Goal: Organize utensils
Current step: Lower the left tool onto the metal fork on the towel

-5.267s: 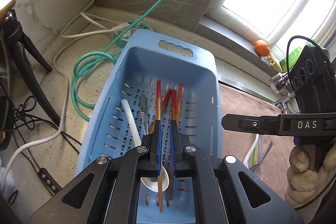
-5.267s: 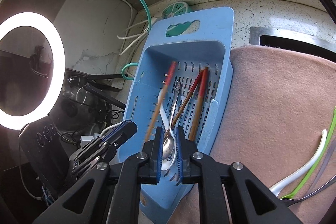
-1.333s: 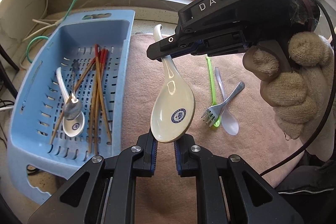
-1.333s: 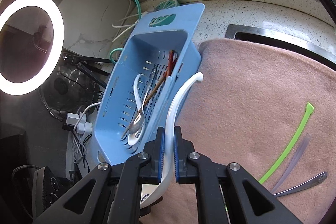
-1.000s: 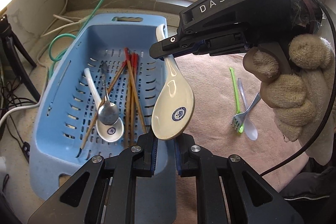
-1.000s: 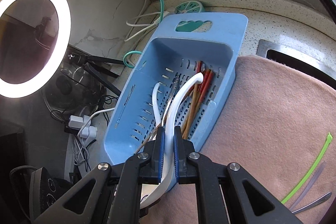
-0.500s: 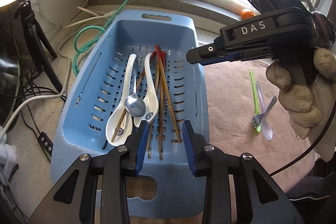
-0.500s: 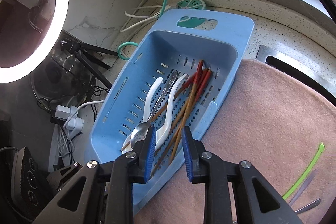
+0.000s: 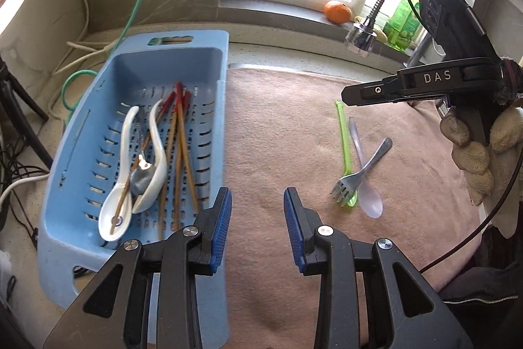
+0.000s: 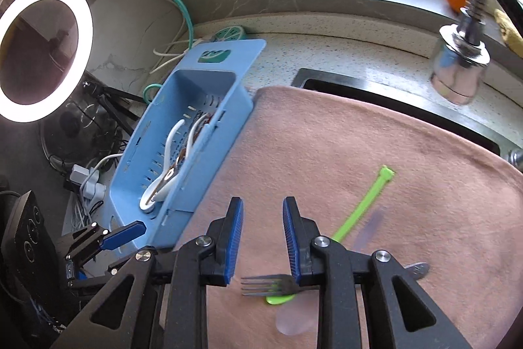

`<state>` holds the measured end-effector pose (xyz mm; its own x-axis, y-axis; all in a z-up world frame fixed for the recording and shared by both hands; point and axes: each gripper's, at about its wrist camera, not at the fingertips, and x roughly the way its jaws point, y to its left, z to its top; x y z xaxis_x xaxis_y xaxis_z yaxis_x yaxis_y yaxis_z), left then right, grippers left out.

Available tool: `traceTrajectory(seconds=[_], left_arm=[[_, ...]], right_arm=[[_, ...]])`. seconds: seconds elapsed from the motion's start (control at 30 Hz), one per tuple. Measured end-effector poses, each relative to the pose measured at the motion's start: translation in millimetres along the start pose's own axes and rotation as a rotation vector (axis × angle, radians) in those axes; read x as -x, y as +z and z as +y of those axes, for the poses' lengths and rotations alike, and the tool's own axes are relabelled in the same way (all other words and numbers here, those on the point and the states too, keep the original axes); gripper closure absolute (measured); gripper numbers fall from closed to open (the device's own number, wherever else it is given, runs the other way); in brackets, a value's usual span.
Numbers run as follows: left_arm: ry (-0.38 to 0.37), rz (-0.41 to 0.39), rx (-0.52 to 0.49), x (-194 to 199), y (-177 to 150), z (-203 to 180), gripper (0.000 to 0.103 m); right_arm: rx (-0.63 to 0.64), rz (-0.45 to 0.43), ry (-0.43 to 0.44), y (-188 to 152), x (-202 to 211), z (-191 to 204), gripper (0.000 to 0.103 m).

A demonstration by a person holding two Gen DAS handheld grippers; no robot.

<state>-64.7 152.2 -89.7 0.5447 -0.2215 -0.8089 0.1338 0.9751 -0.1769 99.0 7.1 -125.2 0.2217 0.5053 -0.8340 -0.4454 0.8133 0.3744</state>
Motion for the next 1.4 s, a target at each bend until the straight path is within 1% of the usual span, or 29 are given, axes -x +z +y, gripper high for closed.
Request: traceTrajectory(seconds=[0.13,0.3,0.43,0.57,0.73,0.83,0.93,1.03,1.13,1.27,1.37,1.4], left_arm=[[-0.051,0.029,-0.064,-15,3,-27,0.072],[-0.108,0.078,-0.112,-33,3,-51,0.072],[-0.125,0.116,-0.154,-44,2,-62,0.072],[-0.110,0.154,-0.237,-51,-2,-70,0.072],[-0.099,0.195,-0.329,-61,-1,-74,0.071],[-0.100,0.208,-0.360,-67,2,-76,0.071],[-0.115,0.215,-0.369,-74,6,-77,0.071],[-0.129,0.227,-0.372,-82,10,-78,0.071],[-0.143,0.230,-0.389,-85,9,-81,0.071],[-0.156,0.231,-0.408,-89,8,-86,0.071],[-0.163,0.226,-0.414,-89,7,-89,0.072],[-0.163,0.222,-0.414,-88,7,-90,0.075]], right_arm=[[-0.047,-0.038,-0.057,-16,21,-35,0.080],[-0.097,-0.024,-0.085,-36,32,-66,0.080],[-0.167,0.002,-0.049,-49,31,-84,0.080],[-0.270,0.036,-0.010,-60,19,-98,0.080],[-0.380,0.068,0.052,-69,0,-107,0.080],[-0.427,0.078,0.074,-70,-9,-108,0.080],[-0.465,0.088,0.105,-70,-16,-108,0.080],[-0.484,0.082,0.107,-68,-18,-105,0.080],[-0.516,0.096,0.121,-69,-20,-105,0.080],[-0.590,0.108,0.145,-74,-26,-111,0.080],[-0.618,0.104,0.150,-75,-29,-112,0.080],[-0.621,0.103,0.148,-74,-29,-111,0.080]])
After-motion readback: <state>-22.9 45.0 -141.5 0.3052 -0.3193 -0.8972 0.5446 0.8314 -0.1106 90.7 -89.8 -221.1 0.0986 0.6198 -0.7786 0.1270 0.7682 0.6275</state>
